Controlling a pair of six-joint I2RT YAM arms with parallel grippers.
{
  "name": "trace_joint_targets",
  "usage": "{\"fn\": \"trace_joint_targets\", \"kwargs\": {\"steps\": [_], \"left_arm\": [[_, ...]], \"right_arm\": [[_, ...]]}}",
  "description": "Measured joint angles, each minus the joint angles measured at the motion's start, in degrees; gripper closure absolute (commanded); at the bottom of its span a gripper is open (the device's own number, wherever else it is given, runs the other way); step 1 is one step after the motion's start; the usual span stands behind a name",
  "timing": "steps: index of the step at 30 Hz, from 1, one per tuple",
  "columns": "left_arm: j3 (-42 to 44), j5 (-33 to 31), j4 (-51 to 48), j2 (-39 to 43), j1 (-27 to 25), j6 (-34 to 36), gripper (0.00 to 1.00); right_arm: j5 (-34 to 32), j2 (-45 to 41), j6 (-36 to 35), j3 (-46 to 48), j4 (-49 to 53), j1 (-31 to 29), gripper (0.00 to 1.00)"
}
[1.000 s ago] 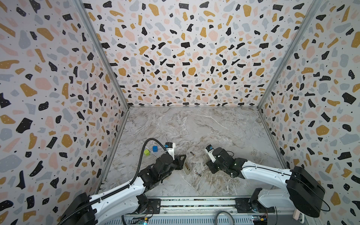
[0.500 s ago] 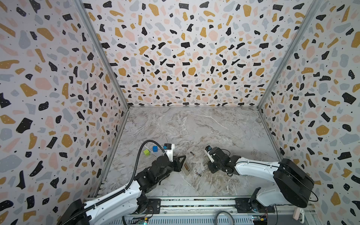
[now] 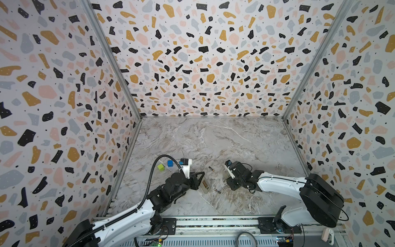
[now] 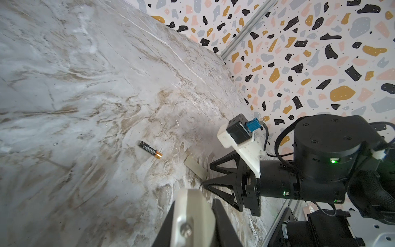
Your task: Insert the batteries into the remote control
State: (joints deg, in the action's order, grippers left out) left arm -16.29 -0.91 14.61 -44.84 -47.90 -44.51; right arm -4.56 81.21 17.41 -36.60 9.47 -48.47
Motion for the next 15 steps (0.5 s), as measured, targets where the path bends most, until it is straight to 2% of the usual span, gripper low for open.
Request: {"fn": "trace_joint_targets", "kwargs": {"steps": [6, 15], "left_arm": [[0.00, 2.73, -0.72, 1.49, 0.07, 0.44, 1.00], [3.06, 9.57, -2.43, 6.82, 0.11, 0.33, 1.00]], "right_arm": [[-0.70, -2.99, -0.42, -2.99, 2.73, -3.21, 0.47], [1.40, -2.27, -2.69, -6.01, 1.99, -9.01, 0.54]]}}
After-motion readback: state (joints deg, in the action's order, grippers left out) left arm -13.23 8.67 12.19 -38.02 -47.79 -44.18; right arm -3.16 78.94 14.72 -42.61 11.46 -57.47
